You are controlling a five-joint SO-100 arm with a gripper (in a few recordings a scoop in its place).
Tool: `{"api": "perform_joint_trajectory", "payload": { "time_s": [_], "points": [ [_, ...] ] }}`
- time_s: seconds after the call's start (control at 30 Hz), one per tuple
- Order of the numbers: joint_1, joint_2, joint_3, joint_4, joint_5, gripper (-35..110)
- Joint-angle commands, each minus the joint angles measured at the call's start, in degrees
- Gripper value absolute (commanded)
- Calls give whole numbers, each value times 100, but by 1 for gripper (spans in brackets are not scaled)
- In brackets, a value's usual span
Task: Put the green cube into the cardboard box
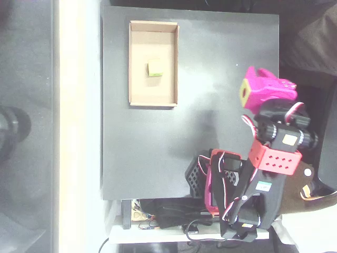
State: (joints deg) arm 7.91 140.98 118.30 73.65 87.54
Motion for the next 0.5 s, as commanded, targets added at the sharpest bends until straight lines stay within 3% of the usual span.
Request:
{"api": "perform_joint_trajectory", "payload": {
  "time_s": [0.0, 0.47],
  "points": [
    [-272, 369, 378, -9, 62, 6],
    [-598, 2777, 3217, -9, 53, 6]
  ]
}}
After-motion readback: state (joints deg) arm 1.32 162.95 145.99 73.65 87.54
